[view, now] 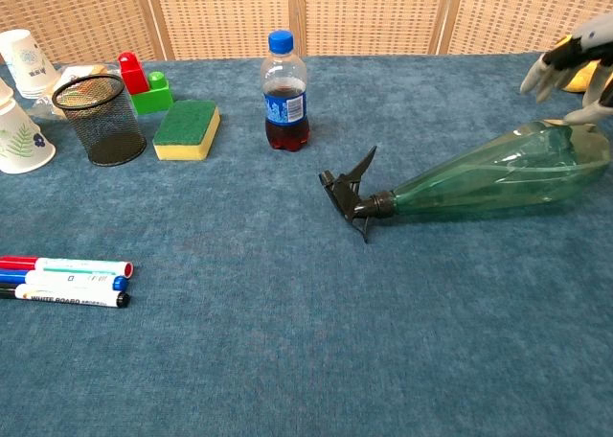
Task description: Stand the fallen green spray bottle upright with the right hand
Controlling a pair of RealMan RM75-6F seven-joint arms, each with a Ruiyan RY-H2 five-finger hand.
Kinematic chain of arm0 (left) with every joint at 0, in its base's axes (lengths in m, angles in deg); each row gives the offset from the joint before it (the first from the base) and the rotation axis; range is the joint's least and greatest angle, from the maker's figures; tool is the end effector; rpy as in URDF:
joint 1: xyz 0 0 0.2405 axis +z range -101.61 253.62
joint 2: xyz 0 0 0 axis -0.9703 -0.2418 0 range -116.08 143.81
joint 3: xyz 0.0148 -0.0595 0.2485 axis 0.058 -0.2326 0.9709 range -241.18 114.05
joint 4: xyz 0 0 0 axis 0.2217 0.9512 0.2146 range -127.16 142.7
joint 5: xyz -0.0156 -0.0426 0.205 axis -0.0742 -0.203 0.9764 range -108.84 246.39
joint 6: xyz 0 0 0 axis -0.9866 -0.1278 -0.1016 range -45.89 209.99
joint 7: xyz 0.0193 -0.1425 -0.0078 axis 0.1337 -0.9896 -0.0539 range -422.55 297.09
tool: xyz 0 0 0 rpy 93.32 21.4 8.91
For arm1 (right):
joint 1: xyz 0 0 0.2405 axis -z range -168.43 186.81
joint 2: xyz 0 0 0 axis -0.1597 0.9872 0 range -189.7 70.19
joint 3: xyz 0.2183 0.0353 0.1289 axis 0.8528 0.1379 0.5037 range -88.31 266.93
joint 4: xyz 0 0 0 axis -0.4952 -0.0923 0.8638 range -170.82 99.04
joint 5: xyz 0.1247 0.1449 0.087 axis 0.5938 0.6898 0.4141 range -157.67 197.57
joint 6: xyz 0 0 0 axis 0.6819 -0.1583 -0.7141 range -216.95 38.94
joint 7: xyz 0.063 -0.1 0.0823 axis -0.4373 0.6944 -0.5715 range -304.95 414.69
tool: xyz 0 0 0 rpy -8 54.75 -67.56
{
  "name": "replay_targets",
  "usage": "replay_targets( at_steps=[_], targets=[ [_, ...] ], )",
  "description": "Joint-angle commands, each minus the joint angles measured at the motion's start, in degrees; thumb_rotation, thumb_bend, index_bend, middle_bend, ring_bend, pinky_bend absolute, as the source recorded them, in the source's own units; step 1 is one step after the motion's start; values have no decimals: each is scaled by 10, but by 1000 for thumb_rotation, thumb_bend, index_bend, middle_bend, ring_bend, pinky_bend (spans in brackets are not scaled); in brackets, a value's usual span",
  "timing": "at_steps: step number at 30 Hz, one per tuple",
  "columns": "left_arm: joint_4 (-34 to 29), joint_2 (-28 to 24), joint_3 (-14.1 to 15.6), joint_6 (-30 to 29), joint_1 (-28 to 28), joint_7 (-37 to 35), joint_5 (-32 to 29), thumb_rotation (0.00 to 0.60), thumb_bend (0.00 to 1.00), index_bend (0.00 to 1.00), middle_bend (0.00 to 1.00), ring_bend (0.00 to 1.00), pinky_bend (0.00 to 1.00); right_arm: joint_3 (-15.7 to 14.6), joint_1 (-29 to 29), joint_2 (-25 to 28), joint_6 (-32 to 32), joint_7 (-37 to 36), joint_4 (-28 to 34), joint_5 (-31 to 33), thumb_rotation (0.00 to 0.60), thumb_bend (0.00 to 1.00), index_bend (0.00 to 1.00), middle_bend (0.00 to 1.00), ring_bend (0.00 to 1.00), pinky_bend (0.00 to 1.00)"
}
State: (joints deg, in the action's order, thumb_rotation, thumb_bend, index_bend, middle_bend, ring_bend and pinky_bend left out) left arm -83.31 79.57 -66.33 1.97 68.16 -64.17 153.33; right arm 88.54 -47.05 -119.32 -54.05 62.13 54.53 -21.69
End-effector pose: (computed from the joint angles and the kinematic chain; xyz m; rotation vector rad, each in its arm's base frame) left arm -0.3113 0.1967 0.1418 -1.4309 -0.9726 -0.9018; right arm -0.2018 -0.3926 0.1163 1.7736 -1.1974 0.5324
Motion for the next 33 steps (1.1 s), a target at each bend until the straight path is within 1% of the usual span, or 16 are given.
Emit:
replay_targets(
  at_steps=[1, 4, 6, 8, 10, 11, 15, 20, 24, 28, 30, 33],
  targets=[
    [0, 1, 0, -1, -1, 0, 2, 600, 307, 366, 309, 345, 408, 18, 10, 21, 23, -9, 22, -19, 600, 403, 150, 225, 145, 296],
    [2, 2, 0, -5, 0, -3, 3, 600, 307, 363, 309, 345, 407, 35, 14, 41, 42, -12, 41, -37, 593, 390, 139, 219, 130, 280],
    [4, 3, 0, -6, 0, -5, 2, 600, 307, 361, 309, 345, 408, 42, 17, 49, 48, -17, 51, -46, 561, 385, 125, 212, 111, 258],
    [8, 5, 1, -4, 0, -7, 0, 600, 307, 360, 309, 345, 408, 48, 22, 55, 55, -20, 62, -60, 508, 380, 106, 198, 82, 226],
    [11, 7, 1, -1, 0, -8, -1, 600, 307, 360, 308, 345, 408, 51, 26, 57, 62, -18, 72, -76, 482, 375, 95, 187, 63, 208],
    [14, 9, 1, 0, -1, -9, -3, 600, 307, 360, 308, 345, 408, 47, 26, 55, 65, -5, 85, -97, 476, 370, 91, 182, 56, 207],
    [22, 14, 0, 3, -4, -12, -4, 600, 307, 358, 307, 345, 407, 38, 39, 44, 94, 31, 114, -130, 466, 357, 89, 166, 37, 205],
    [28, 18, 0, 8, -7, -16, -6, 600, 306, 357, 305, 345, 408, 24, 49, 26, 116, 78, 141, -151, 468, 346, 106, 152, 7, 181],
    [33, 21, -1, 12, -10, -19, -8, 600, 307, 359, 304, 345, 398, 16, 54, 10, 134, 116, 157, -155, 468, 343, 139, 150, 7, 144],
    [36, 22, -4, 11, -13, -17, -8, 600, 307, 363, 304, 339, 394, 7, 55, -9, 157, 178, 163, -147, 464, 344, 162, 150, 5, 103],
    [35, 22, -6, 6, -13, -15, -6, 600, 307, 363, 301, 322, 370, 4, 55, -21, 173, 208, 167, -139, 465, 343, 182, 150, 2, 96],
    [31, 21, -7, -7, -13, -11, 5, 600, 306, 365, 289, 269, 261, 3, 57, -40, 197, 248, 176, -123, 475, 344, 212, 150, 0, 95]
  ],
)
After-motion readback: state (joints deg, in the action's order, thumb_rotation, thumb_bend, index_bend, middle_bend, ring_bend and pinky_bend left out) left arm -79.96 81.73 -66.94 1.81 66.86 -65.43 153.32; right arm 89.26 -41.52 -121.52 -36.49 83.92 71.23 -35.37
